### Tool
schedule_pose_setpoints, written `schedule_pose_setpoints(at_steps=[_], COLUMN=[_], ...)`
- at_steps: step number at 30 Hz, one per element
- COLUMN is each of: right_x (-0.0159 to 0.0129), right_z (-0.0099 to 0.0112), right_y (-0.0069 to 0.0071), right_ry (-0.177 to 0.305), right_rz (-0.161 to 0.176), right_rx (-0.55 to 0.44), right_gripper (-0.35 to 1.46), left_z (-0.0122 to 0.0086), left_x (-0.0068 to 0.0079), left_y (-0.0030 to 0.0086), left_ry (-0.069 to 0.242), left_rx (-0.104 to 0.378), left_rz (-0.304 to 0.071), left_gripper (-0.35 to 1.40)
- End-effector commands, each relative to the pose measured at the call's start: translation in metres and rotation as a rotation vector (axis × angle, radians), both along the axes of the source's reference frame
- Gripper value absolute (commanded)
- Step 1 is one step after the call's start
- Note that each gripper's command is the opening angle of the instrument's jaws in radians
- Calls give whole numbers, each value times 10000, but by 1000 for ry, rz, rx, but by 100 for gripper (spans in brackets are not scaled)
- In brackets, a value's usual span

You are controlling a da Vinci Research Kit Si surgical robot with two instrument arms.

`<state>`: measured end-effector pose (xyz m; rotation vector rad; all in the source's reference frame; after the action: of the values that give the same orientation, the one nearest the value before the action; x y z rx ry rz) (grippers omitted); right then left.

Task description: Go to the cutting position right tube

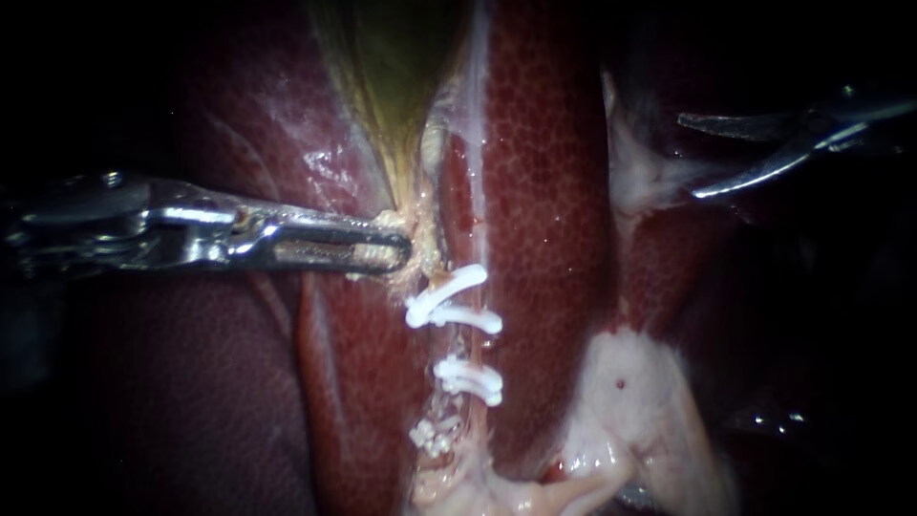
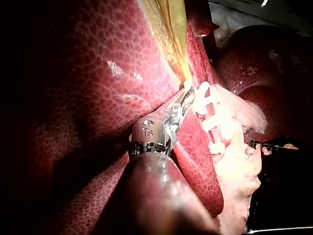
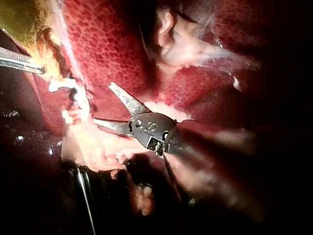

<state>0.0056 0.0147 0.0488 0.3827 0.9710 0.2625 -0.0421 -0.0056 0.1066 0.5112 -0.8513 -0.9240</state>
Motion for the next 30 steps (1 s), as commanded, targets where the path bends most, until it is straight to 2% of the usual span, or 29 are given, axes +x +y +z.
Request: schedule_pose_setpoints(at_steps=[1, 12, 19, 30], right_x=[0, 0, 0, 1], right_z=[0, 0, 0, 0], right_y=[0, 0, 0, -1], right_ry=[0, 0, -1, -1], right_rz=[0, 0, 1, 1], right_rx=[0, 0, 0, 0], right_gripper=[133, 133, 133, 133], left_z=[0, -4, -25, -62], left_x=[0, 3, 20, 49], left_y=[0, 2, 18, 46], left_ry=[0, -2, -28, -28], left_rx=[0, 3, -4, -51], left_rz=[0, 2, -2, -41], left_gripper=[-35, -35, -35, -35])
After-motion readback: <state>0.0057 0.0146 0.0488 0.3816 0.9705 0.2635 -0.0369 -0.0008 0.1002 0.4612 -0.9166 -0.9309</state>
